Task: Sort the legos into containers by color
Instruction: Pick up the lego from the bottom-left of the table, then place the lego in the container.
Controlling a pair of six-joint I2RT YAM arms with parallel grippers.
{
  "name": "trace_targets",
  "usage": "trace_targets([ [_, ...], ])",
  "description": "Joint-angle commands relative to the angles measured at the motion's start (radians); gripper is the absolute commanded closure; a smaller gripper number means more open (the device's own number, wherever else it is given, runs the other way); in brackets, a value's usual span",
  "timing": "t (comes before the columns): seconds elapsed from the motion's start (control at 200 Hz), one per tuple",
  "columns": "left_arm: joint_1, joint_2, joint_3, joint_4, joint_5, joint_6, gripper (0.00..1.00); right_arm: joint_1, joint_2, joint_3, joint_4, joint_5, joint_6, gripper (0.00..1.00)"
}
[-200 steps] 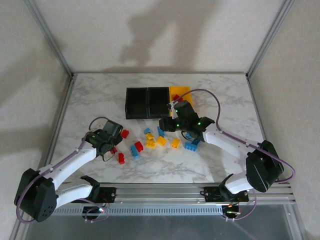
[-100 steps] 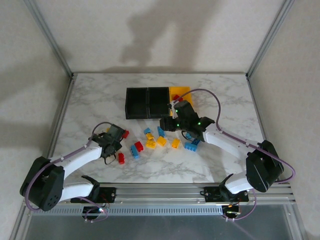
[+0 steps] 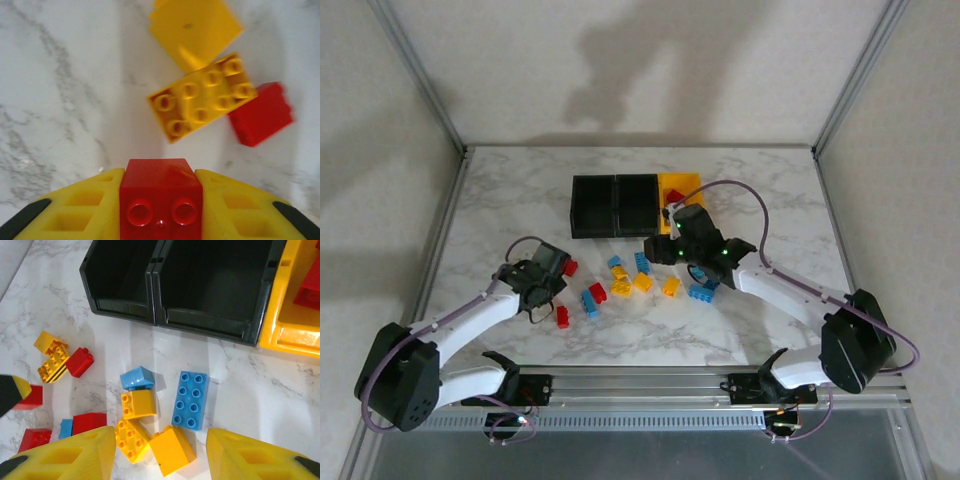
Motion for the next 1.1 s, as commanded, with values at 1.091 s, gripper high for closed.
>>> trace_targets([
  [1.091, -0.297, 0.972, 1.240, 0.102, 0.157, 0.171, 0.69, -0.201, -0.522, -0.295, -0.158, 0.181, 0.187, 0.43],
])
